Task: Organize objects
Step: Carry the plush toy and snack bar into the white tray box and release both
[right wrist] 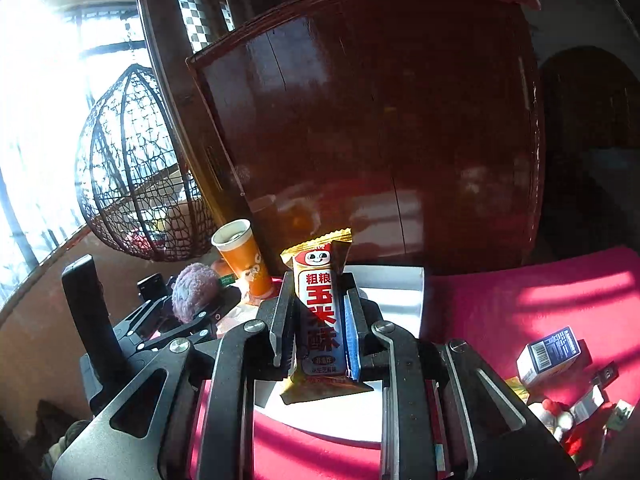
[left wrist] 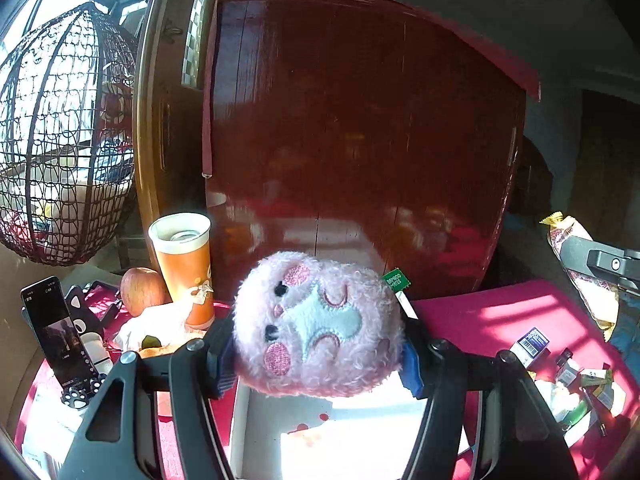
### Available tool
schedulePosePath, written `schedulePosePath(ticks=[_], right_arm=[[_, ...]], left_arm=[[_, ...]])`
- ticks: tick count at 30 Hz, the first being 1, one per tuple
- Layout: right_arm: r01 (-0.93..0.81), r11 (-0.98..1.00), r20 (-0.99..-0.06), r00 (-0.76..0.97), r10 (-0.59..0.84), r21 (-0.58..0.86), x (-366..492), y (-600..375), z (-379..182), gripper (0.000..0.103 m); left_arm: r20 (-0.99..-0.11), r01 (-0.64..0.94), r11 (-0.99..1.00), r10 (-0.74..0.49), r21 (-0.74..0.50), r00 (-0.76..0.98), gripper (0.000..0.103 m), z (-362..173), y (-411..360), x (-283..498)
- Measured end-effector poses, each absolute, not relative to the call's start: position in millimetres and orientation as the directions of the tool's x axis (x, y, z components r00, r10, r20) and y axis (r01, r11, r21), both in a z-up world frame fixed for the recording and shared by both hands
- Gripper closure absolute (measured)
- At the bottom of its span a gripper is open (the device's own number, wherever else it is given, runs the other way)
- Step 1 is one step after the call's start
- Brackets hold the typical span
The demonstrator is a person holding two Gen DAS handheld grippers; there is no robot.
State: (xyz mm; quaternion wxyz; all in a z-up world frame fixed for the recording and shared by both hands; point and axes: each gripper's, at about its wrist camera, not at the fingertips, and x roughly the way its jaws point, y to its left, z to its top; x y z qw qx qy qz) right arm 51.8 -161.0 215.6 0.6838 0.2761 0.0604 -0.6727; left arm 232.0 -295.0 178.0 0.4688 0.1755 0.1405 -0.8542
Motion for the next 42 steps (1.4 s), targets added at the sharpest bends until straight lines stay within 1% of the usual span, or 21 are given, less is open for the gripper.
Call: schedulePosePath(ticks=[2, 5, 7, 9, 13, 24, 34, 39, 41, 42], right_arm=[[0.946, -0.073, -0.486, 0.095, -0.869, 0.316, 50.1, -174.8, 200.3, 0.083], [0.946, -0.099, -0.539, 0.089, -0.837, 0.309, 53.2, -196.0, 176.5, 0.083], [0.936, -0.117, -0.59, 0.11, -0.8, 0.332, 53.5, -210.7, 153.9, 0.083], [0.927, -0.146, -0.645, 0.121, -0.755, 0.346, 54.1, -224.3, 128.4, 0.083], [0.944, -0.175, -0.698, 0.074, -0.713, 0.279, 59.4, -238.0, 98.6, 0.083], [0.936, -0.211, -0.736, 0.071, -0.673, 0.283, 51.5, -255.4, 68.4, 0.083], [0.945, -0.246, -0.755, 0.001, -0.656, 0.215, 54.9, -265.6, 55.2, 0.083], [0.943, -0.262, -0.76, -0.017, -0.65, 0.203, 50.9, -267.9, 50.7, 0.083], [0.944, -0.263, -0.756, -0.024, -0.654, 0.198, 49.5, -267.7, 49.7, 0.079], [0.945, -0.263, -0.756, -0.026, -0.655, 0.196, 49.0, -267.5, 49.4, 0.07]], left_arm=[[-0.459, 0.858, -0.509, -0.747, -0.069, -0.481, 0.04, 169.2, -305.2, 228.3], [-0.504, 0.857, -0.512, -0.727, -0.056, -0.467, 0.04, 150.3, -313.9, 221.9], [-0.542, 0.852, -0.521, -0.703, -0.048, -0.46, 0.04, 132.6, -317.4, 216.5], [-0.575, 0.849, -0.523, -0.675, -0.069, -0.462, 0.04, 117.1, -322.6, 213.1], [-0.614, 0.857, -0.507, -0.649, -0.09, -0.449, 0.04, 96.0, -333.5, 209.7], [-0.658, 0.889, -0.454, -0.651, -0.06, -0.377, 0.04, 67.0, -357.4, 203.2], [-0.681, 0.888, -0.456, -0.631, -0.064, -0.373, 0.04, 55.9, -365.9, 193.2], [-0.688, 0.894, -0.443, -0.628, -0.068, -0.364, 0.038, 52.3, -368.3, 188.1], [-0.697, 0.897, -0.429, -0.612, -0.104, -0.373, 0.036, 50.5, -370.8, 189.3], [-0.701, 0.899, -0.419, -0.604, -0.124, -0.379, 0.035, 49.7, -371.8, 191.0]])
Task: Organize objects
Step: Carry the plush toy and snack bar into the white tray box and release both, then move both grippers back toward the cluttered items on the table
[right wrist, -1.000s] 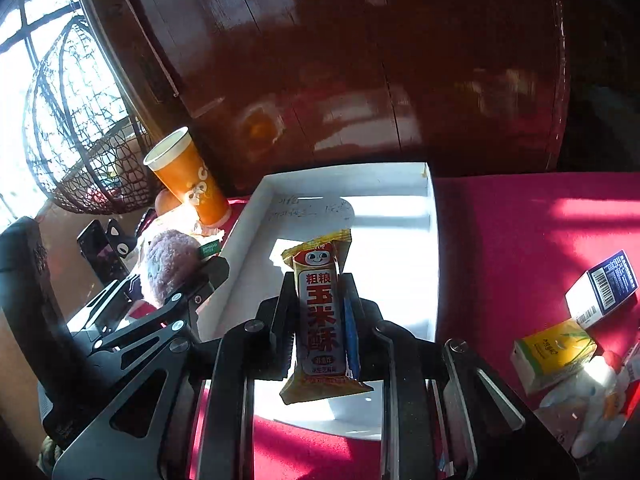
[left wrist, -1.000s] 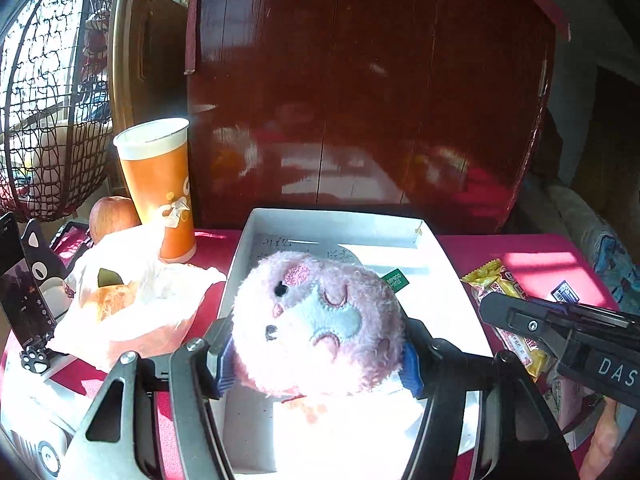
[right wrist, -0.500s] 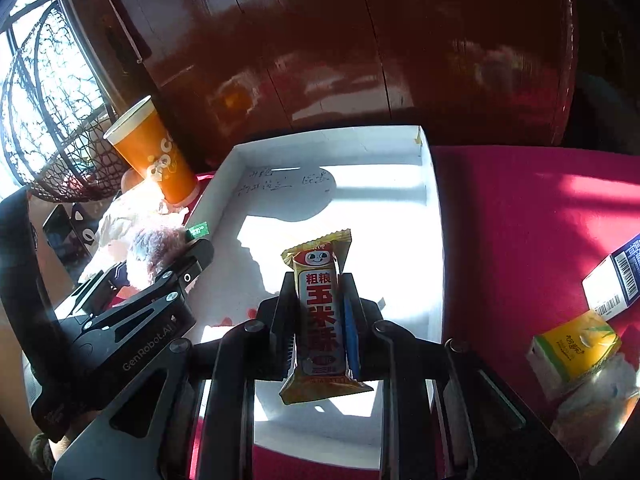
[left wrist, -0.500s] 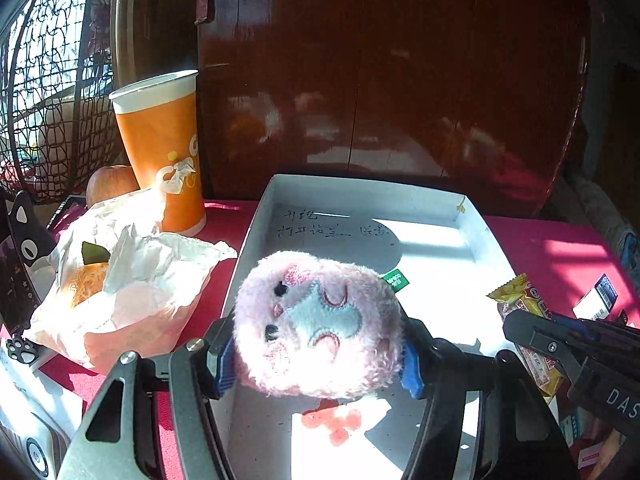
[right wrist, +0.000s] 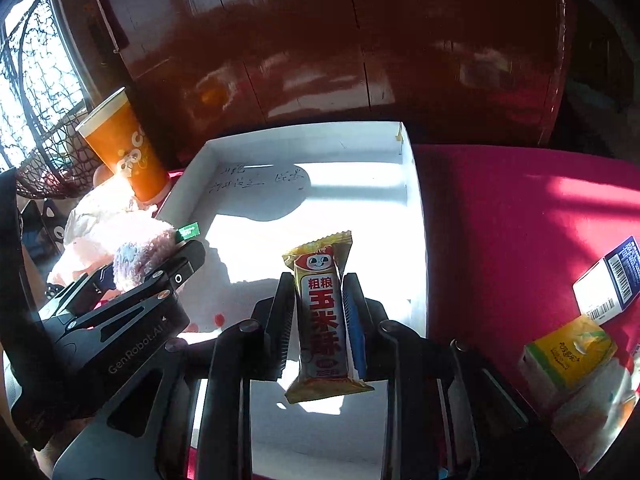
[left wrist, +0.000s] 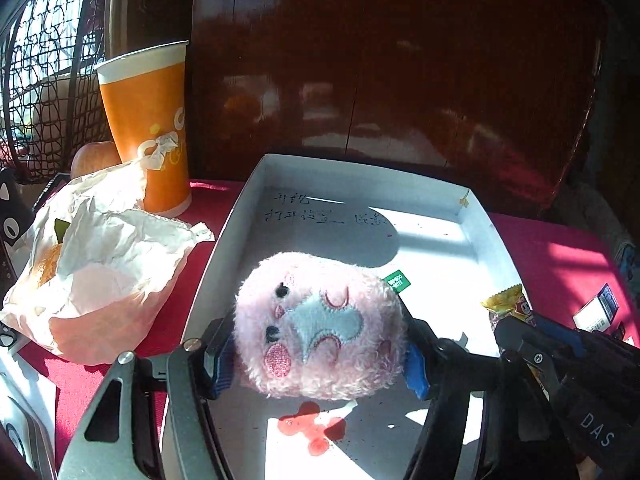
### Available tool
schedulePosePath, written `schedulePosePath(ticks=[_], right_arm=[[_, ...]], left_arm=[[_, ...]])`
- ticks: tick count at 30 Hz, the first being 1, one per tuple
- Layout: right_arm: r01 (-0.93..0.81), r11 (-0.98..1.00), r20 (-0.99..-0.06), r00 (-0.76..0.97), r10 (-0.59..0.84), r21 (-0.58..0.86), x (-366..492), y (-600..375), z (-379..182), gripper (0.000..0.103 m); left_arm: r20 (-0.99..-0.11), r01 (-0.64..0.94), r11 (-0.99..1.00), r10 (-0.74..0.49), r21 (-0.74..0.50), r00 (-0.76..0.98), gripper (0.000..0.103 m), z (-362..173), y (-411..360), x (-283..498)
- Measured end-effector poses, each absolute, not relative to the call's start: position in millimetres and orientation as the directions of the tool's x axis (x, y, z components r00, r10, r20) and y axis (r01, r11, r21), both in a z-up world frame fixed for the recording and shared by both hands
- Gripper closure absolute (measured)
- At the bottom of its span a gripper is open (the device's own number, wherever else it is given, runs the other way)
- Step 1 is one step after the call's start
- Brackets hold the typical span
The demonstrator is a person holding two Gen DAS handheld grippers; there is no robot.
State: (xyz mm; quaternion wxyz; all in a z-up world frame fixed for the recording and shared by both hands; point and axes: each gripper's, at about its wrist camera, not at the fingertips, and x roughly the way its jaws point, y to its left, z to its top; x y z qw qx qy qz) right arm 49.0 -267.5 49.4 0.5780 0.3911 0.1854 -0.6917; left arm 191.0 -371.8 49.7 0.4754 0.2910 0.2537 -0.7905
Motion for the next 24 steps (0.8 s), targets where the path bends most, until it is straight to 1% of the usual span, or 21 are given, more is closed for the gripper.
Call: schedulePosePath(ticks=[1, 2, 3, 4, 5, 6, 12, 17, 21, 24], right_arm=[[0.944, -0.264, -0.753, -0.026, -0.657, 0.198, 47.9, -266.9, 49.2, 0.047], [0.941, -0.269, -0.749, -0.027, -0.662, 0.204, 46.3, -265.3, 49.1, 0.034], [0.937, -0.282, -0.742, -0.038, -0.67, 0.207, 43.6, -262.8, 49.9, 0.026], [0.934, -0.287, -0.736, -0.04, -0.676, 0.213, 41.3, -260.5, 51.1, 0.022], [0.932, -0.286, -0.73, -0.036, -0.682, 0.221, 40.0, -258.5, 52.1, 0.022], [0.93, -0.288, -0.724, -0.036, -0.689, 0.228, 38.6, -255.6, 53.7, 0.022], [0.927, -0.297, -0.686, -0.062, -0.725, 0.23, 41.5, -235.9, 66.4, 0.022], [0.936, -0.275, -0.645, -0.072, -0.761, 0.219, 50.5, -213.9, 78.0, 0.021], [0.941, -0.267, -0.592, -0.097, -0.8, 0.207, 55.5, -190.7, 91.1, 0.021], [0.948, -0.262, -0.549, -0.122, -0.827, 0.183, 57.3, -174.2, 103.8, 0.021]], left_arm=[[-0.697, 0.9, -0.415, -0.606, -0.135, -0.384, 0.03, 49.9, -371.5, 192.5], [-0.685, 0.898, -0.418, -0.614, -0.138, -0.391, 0.021, 51.6, -370.2, 193.7], [-0.669, 0.901, -0.414, -0.634, -0.132, -0.389, 0.016, 54.6, -368.3, 195.6], [-0.649, 0.901, -0.412, -0.651, -0.134, -0.394, 0.01, 58.3, -366.0, 198.1], [-0.636, 0.907, -0.401, -0.667, -0.133, -0.388, 0.0, 62.1, -364.3, 200.8], [-0.63, 0.916, -0.381, -0.684, -0.123, -0.369, 0.0, 65.7, -363.0, 203.9], [-0.578, 0.922, -0.326, -0.72, -0.209, -0.385, 0.0, 79.1, -349.6, 225.5], [-0.521, 0.923, -0.291, -0.763, -0.251, -0.382, 0.0, 87.3, -324.0, 243.3], [-0.5, 0.91, -0.309, -0.762, -0.276, -0.411, 0.0, 88.4, -302.8, 247.5], [-0.5, 0.896, -0.329, -0.746, -0.298, -0.44, 0.0, 88.3, -294.4, 246.5]])
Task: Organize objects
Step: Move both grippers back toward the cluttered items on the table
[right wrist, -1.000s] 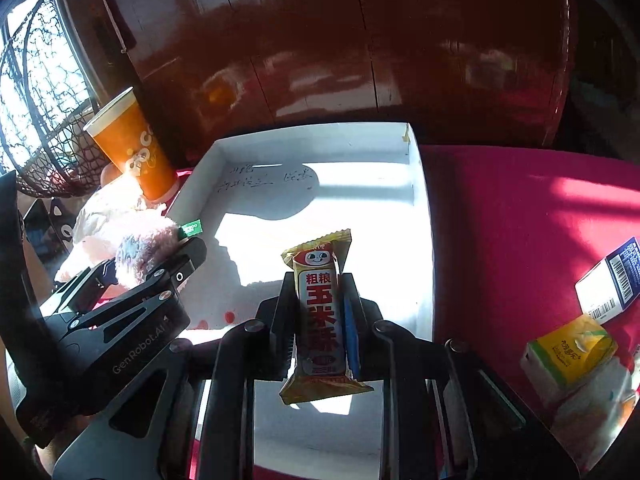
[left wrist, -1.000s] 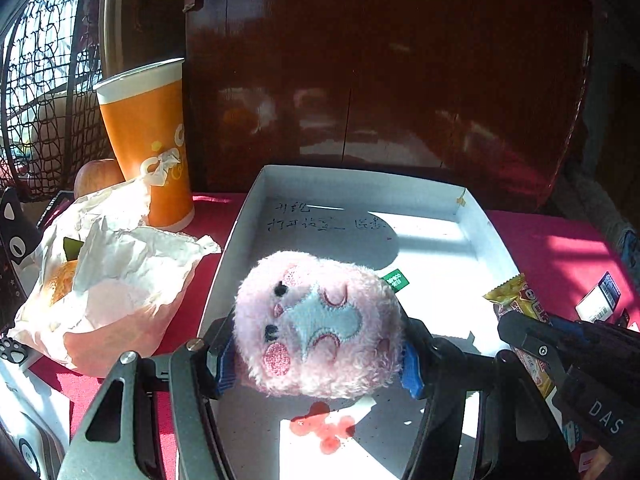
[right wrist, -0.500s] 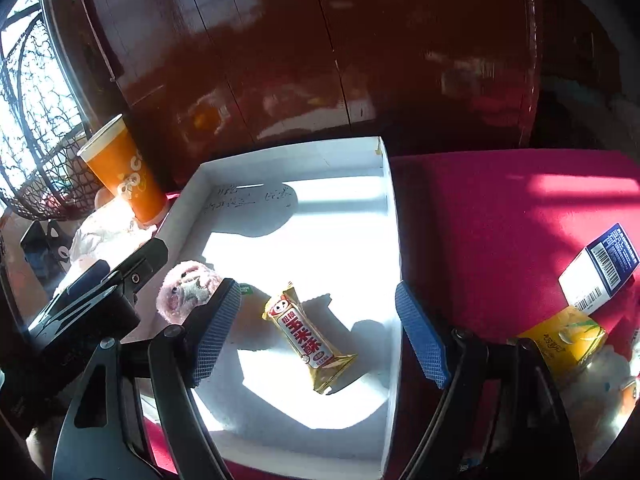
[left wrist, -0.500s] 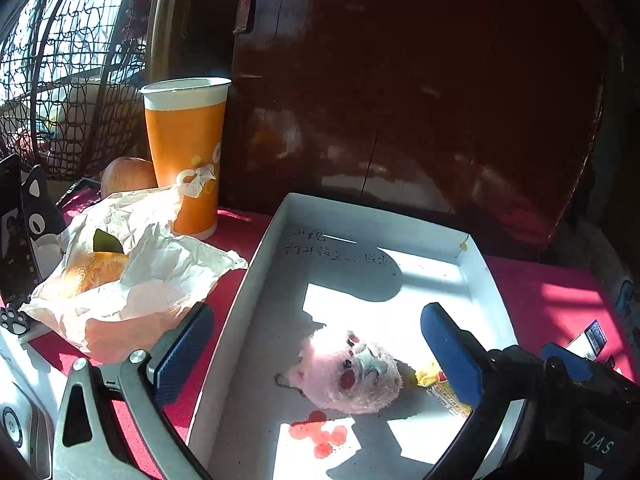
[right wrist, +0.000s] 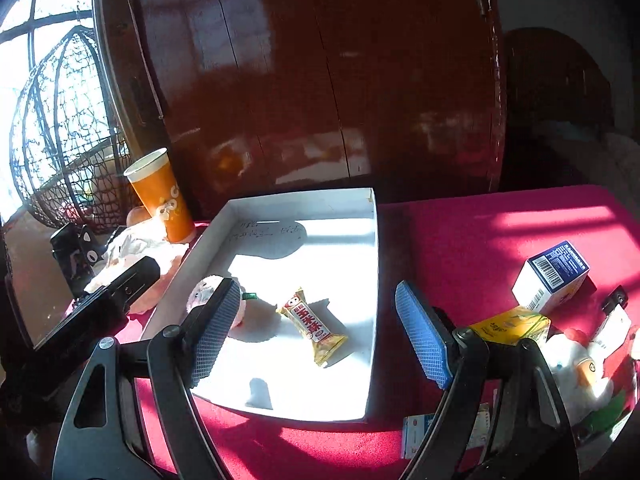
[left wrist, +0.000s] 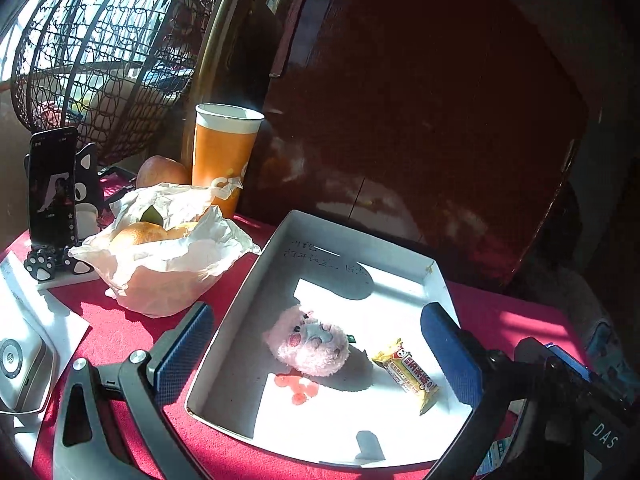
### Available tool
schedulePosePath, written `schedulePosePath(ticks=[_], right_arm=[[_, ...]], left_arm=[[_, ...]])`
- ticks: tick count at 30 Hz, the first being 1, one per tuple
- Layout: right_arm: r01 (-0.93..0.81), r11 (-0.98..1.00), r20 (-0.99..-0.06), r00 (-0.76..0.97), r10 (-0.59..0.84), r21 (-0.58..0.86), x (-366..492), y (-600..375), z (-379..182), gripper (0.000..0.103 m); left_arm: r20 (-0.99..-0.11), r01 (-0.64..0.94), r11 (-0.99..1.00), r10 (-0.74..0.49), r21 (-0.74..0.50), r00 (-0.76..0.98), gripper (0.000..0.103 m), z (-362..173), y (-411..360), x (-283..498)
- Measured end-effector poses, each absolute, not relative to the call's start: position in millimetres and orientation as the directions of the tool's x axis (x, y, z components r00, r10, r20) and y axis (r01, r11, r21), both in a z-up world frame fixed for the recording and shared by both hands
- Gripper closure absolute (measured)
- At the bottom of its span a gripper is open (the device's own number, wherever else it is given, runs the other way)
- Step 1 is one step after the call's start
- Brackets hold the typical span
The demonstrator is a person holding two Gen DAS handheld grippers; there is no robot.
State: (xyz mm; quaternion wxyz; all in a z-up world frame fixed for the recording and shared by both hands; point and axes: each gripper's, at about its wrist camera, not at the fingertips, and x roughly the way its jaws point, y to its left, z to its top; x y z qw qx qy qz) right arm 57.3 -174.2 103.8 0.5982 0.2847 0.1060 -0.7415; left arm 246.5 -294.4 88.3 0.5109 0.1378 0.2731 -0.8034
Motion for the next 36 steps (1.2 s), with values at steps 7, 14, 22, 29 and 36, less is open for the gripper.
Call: schedulePosePath(ticks=[7, 14, 22, 29, 36], right_arm=[[0.925, -0.318, -0.315, -0.244, -0.917, 0.209, 39.6, -105.0, 150.9, 0.021], [0.87, -0.338, -0.264, -0.253, -0.931, 0.359, -22.7, -34.8, 171.9, 0.007], [0.756, -0.553, -0.253, -0.492, -0.833, 0.351, -91.5, 60.0, 162.9, 0.0], [0.605, -0.736, -0.388, -0.627, -0.675, 0.303, -154.0, 126.0, 133.6, 0.0], [0.623, -0.735, -0.665, -0.433, -0.608, 0.267, -207.1, 146.0, 71.1, 0.0]], left_arm=[[-0.479, 0.876, -0.369, -0.735, -0.31, -0.48, 0.0, 94.1, -275.6, 244.2], [-0.479, 0.848, -0.441, -0.7, -0.293, -0.529, 0.0, 96.3, -255.9, 227.9], [-0.505, 0.788, -0.559, -0.616, -0.26, -0.604, 0.0, 89.6, -231.6, 190.0], [-0.589, 0.601, -0.779, -0.403, -0.181, -0.7, 0.0, 66.3, -188.6, 124.7], [-0.663, 0.266, -0.961, -0.154, -0.07, -0.733, 0.0, 42.0, -118.3, 52.6]])
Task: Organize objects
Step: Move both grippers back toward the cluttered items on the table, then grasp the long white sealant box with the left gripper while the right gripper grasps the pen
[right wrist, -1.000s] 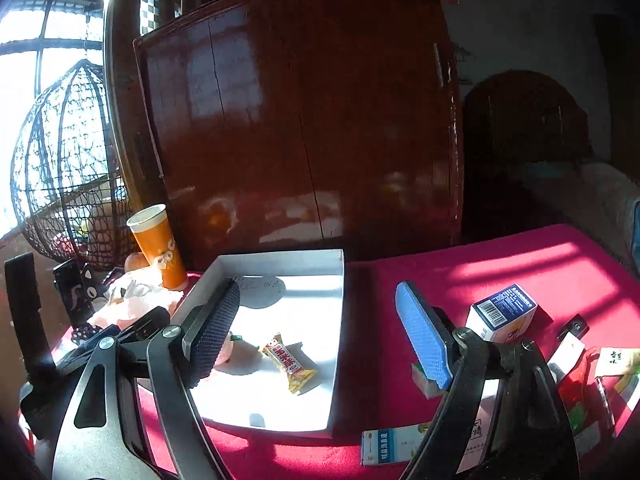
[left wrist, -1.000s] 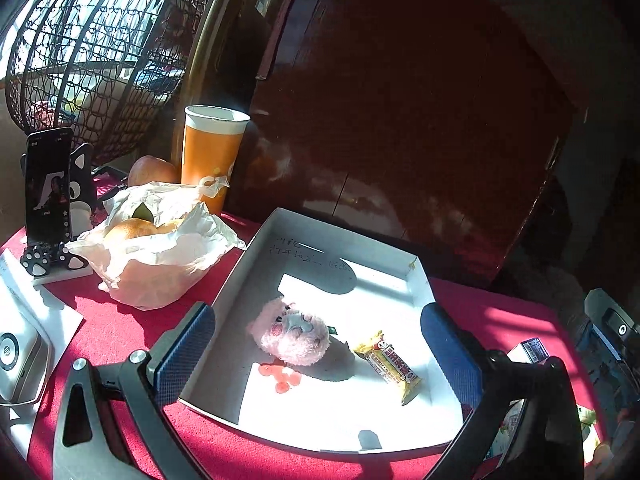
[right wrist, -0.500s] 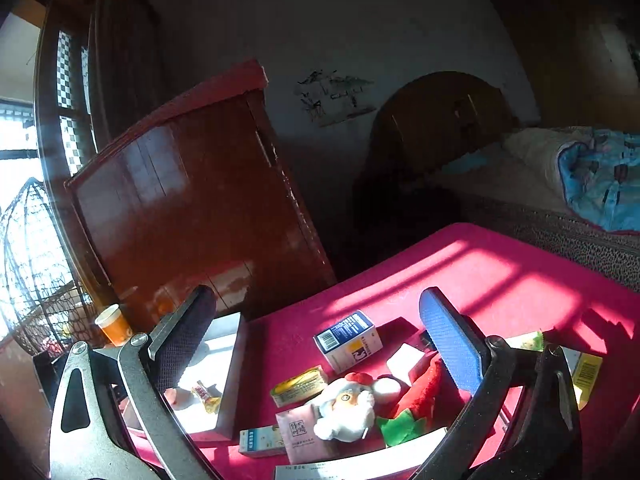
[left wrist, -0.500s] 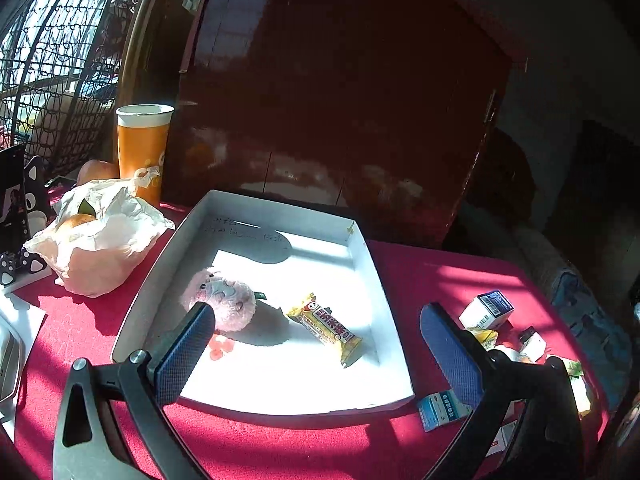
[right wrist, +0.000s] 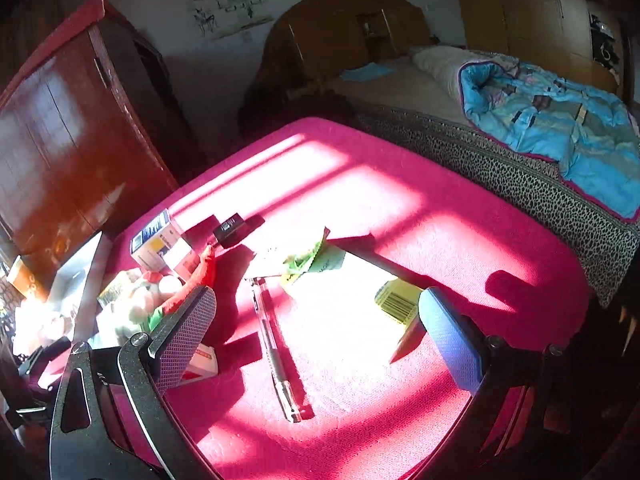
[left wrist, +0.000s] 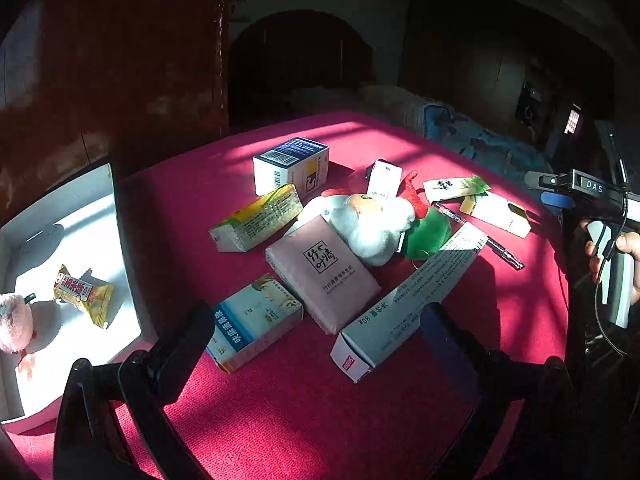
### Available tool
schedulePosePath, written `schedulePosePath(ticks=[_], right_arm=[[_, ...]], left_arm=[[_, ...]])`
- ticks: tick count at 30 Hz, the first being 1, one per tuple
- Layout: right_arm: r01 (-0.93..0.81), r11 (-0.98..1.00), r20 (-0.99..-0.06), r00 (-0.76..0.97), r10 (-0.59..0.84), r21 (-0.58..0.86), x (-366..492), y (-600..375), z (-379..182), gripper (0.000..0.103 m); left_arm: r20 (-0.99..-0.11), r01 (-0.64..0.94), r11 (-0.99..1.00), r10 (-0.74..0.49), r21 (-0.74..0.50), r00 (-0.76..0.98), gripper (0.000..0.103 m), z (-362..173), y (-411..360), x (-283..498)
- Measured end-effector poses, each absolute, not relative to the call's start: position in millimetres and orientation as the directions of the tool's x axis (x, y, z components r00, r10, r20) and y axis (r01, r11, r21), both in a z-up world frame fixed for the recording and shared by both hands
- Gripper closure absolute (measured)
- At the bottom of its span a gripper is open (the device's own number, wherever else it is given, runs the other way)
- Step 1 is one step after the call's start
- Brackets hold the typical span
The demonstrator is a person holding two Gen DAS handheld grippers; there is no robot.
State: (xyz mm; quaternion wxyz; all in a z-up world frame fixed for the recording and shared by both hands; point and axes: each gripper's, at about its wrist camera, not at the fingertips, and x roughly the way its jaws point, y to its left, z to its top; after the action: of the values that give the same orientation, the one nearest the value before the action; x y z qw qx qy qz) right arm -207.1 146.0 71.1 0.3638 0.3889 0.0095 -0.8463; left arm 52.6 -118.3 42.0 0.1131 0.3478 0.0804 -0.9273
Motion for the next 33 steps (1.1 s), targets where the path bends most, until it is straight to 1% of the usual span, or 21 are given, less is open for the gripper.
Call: schedulePosePath(ticks=[3, 4, 7, 8, 10, 12, 13, 14, 15, 16, 17, 18, 19, 20, 21, 22, 23, 24, 25, 29, 33], right_arm=[[0.711, -0.683, -0.703, -0.398, -0.59, 0.17, -186.8, 135.8, 49.5, 0.002], [0.742, -0.659, -0.707, -0.399, -0.584, 0.125, -178.5, 129.4, 44.4, 0.008], [0.809, -0.586, -0.722, -0.378, -0.58, 0.046, -163.1, 115.0, 35.1, 0.017], [0.822, -0.569, -0.73, -0.369, -0.575, 0.033, -161.7, 110.0, 31.0, 0.019], [0.838, -0.545, -0.744, -0.343, -0.573, 0.034, -162.9, 104.1, 25.5, 0.028], [0.844, -0.535, -0.759, -0.321, -0.566, 0.042, -164.9, 100.0, 20.0, 0.036], [0.847, -0.531, -0.768, -0.313, -0.558, 0.041, -165.6, 97.6, 16.3, 0.037], [0.849, -0.527, -0.775, -0.311, -0.55, 0.033, -164.9, 95.3, 13.1, 0.037], [0.854, -0.52, -0.767, -0.326, -0.552, 0.011, -161.9, 95.9, 12.9, 0.037], [0.858, -0.514, -0.768, -0.334, -0.547, -0.007, -159.6, 94.6, 11.6, 0.037], [0.86, -0.509, -0.765, -0.341, -0.546, -0.02, -157.5, 95.1, 11.3, 0.037], [0.861, -0.507, -0.763, -0.348, -0.545, -0.03, -156.3, 94.7, 11.2, 0.038], [0.862, -0.505, -0.762, -0.351, -0.545, -0.036, -155.1, 96.0, 11.2, 0.043], [0.864, -0.502, -0.76, -0.351, -0.546, -0.039, -154.2, 95.4, 11.8, 0.048], [0.868, -0.495, -0.76, -0.347, -0.55, -0.038, -152.9, 96.0, 12.9, 0.063], [0.871, -0.489, -0.76, -0.343, -0.551, -0.039, -151.8, 96.1, 13.8, 0.077], [0.876, -0.481, -0.764, -0.337, -0.551, -0.04, -150.7, 95.5, 14.0, 0.081], [0.879, -0.475, -0.764, -0.336, -0.551, -0.043, -149.3, 95.7, 14.7, 0.089], [0.88, -0.474, -0.765, -0.332, -0.551, -0.04, -149.7, 95.0, 14.7, 0.093], [0.87, -0.493, -0.758, -0.32, -0.569, 0.003, -151.3, 99.4, 17.0, 0.094], [0.859, -0.51, -0.727, -0.326, -0.605, 0.039, -151.7, 104.0, 28.7, 0.094]], left_arm=[[-0.684, 0.14, -0.99, -0.114, 0.018, -0.721, 0.0, 37.6, -90.4, 28.6], [-0.693, 0.103, -0.994, -0.106, 0.046, -0.713, 0.0, 36.6, -82.4, 21.4], [-0.73, 0.044, -0.993, -0.11, 0.109, -0.674, 0.0, 29.1, -67.8, 2.2], [-0.745, 0.04, -0.993, -0.111, 0.113, -0.658, 0.0, 25.6, -66.5, -2.8], [-0.76, 0.045, -0.993, -0.11, 0.106, -0.64, 0.0, 20.4, -66.5, -7.9], [-0.76, 0.042, -0.993, -0.109, 0.107, -0.641, 0.001, 19.5, -66.2, -6.7], [-0.761, 0.04, -0.994, -0.104, 0.103, -0.64, 0.007, 20.7, -65.4, -6.6], [-0.763, 0.041, -0.995, -0.1, 0.096, -0.639, 0.015, 22.4, -65.0, -5.8], [-0.766, 0.041, -0.995, -0.093, 0.086, -0.636, 0.019, 24.0, -64.6, -5.1], [-0.773, 0.036, -0.997, -0.078, 0.071, -0.63, 0.027, 24.5, -63.6, -5.6], [-0.78, 0.032, -0.998, -0.068, 0.062, -0.622, 0.03, 24.0, -62.6, -5.5], [-0.786, 0.028, -0.997, -0.07, 0.067, -0.614, 0.032, 22.5, -60.5, -6.3], [-0.794, 0.021, -0.997, -0.076, 0.08, -0.603, 0.037, 20.1, -57.7, -7.6], [-0.803, 0.016, -0.995, -0.085, 0.093, -0.589, 0.048, 16.7, -55.7, -8.5], [-0.816, 0.009, -0.996, -0.081, 0.093, -0.572, 0.054, 12.1, -54.4, -9.4], [-0.825, 0.001, -0.998, -0.058, 0.069, -0.563, 0.067, 8.6, -54.0, -9.5], [-0.819, 0.003, -0.999, -0.045, 0.053, -0.572, 0.071, 9.2, -54.1, -7.4], [-0.822, 0.002, -0.999, -0.041, 0.049, -0.568, 0.073, 9.0, -53.4, -6.1], [-0.822, 0.0, -0.999, -0.04, 0.048, -0.569, 0.075, 9.9, -52.1, -4.9], [-0.801, 0.03, -1.0, -0.013, -0.006, -0.599, 0.075, 18.2, -53.7, 3.5], [-0.746, 0.058, -0.998, -0.022, -0.022, -0.665, 0.075, 36.5, -52.6, 15.2]])
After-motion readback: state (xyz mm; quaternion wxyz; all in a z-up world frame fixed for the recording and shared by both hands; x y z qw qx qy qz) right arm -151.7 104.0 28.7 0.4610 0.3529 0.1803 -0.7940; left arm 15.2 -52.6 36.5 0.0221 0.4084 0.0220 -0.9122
